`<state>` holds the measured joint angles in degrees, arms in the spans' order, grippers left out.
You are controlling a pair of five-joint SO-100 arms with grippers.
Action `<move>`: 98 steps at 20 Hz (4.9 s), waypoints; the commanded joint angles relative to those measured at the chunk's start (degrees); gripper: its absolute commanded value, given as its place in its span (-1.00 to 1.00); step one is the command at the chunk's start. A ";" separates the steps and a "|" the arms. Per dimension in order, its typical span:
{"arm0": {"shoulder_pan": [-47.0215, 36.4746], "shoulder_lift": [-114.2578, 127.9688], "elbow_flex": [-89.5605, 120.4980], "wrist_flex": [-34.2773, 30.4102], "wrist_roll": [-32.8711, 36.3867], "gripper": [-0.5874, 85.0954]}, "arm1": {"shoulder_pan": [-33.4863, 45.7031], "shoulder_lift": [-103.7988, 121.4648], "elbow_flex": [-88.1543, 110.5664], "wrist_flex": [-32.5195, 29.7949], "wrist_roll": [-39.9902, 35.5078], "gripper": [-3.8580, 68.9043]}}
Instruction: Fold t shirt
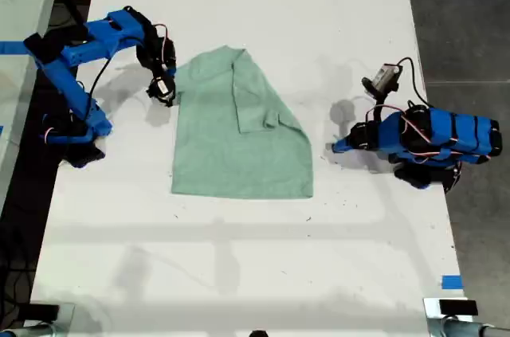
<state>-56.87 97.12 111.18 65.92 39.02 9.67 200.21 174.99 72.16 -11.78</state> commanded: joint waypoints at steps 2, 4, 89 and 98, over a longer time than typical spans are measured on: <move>14.94 8.09 -16.96 8.79 -9.84 -0.99 | 0.18 0.88 2.46 0.44 0.26 -0.88; 23.47 5.19 -24.61 8.17 -15.29 -0.99 | 0.18 0.88 2.46 0.44 0.26 -0.88; 42.89 109.60 72.95 -12.30 -31.73 -0.99 | 0.26 0.88 2.46 0.70 1.05 -0.88; 42.89 109.60 72.95 -12.30 -31.64 -0.99 | 0.44 0.88 2.37 0.97 1.49 -0.88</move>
<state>-13.89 206.28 183.69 53.35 7.91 9.93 200.21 174.99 72.86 -10.63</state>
